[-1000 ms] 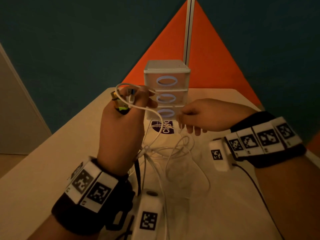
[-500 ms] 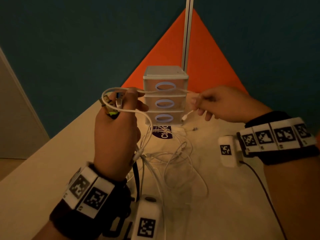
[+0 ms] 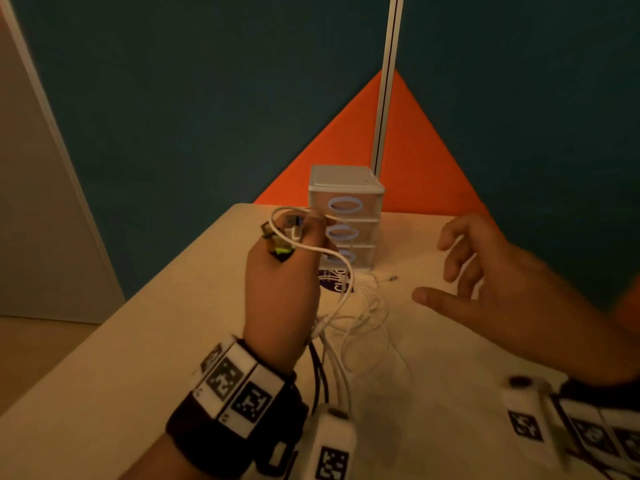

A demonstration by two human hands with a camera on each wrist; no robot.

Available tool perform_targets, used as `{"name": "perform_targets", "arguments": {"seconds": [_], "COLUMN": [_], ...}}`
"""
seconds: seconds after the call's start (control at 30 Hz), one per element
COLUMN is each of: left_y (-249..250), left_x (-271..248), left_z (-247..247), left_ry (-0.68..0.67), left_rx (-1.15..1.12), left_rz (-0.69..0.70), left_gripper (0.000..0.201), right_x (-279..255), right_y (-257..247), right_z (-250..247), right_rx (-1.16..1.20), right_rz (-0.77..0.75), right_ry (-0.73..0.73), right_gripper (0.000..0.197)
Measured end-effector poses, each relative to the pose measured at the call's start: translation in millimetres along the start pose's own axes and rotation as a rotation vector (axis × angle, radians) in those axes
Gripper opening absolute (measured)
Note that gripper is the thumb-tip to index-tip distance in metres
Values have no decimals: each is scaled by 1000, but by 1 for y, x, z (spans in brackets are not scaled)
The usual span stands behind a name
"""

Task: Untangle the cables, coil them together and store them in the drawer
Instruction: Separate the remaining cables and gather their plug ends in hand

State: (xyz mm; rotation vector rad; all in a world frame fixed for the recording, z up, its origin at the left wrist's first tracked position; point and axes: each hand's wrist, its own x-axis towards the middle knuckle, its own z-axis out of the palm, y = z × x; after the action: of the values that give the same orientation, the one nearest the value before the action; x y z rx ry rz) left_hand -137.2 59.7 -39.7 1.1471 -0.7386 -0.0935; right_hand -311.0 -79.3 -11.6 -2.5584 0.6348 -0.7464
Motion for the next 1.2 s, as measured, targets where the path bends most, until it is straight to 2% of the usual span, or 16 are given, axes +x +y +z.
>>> {"name": "perform_targets", "arguments": {"seconds": [0.07, 0.17, 0.23, 0.33, 0.43, 0.5, 0.57, 0.63, 0.73, 0.77, 0.83, 0.9, 1.03, 1.1, 1.2], "left_y": [6, 12, 17, 21, 23, 27, 32, 33, 30, 30, 33, 39, 52, 58, 61], "left_x": [-10, -27, -42, -56, -62, -68, -77, -84, -89, -90, -91, -93, -100, -107, -113], "left_z": [2, 7, 9, 4, -5, -10, -14, -19, -28, -30, -34, -37, -34, -29, -26], "left_ry": [-25, -101, -205, -292, -343, -431, -500, -545, -502, -462, -400, -392, -548, -626, -564], "left_rx": [14, 36, -20, -4, 79, 120, 135, 209, 223, 206, 116, -12, -83, -98, -93], "left_rz": [-13, -22, -19, -22, -58, -87, -147, -194, -229, -235, -241, -237, -178, -179, -214], "left_gripper": [28, 27, 20, 24, 33, 41, 38, 38, 41, 43, 44, 41, 52, 48, 32], "right_x": [-20, -39, -40, -40, -45, -51, -55, -57, -63, -66, -74, -83, -103, -111, -115], "right_y": [-18, -51, -62, -72, -74, -73, -73, -70, -66, -65, -66, -69, -82, -90, -97], "right_z": [3, 14, 15, 2, -23, -34, -40, -43, -48, -48, -44, -34, -5, 12, 34], "right_rx": [-28, -292, -363, -312, -195, -112, -70, -65, -43, -38, -65, -67, 95, 102, 188], "right_rz": [-234, -590, -709, -810, -758, -727, -688, -580, -362, -301, -196, -119, -109, -114, -124], "right_ry": [105, 13, -9, 25, 44, 53, 96, 173, 256, 257, 200, 96, -88, -143, -133], "right_gripper": [52, 43, 39, 18, 14, 15, 17, 18, 22, 30, 52, 60, 60, 53, 47]}}
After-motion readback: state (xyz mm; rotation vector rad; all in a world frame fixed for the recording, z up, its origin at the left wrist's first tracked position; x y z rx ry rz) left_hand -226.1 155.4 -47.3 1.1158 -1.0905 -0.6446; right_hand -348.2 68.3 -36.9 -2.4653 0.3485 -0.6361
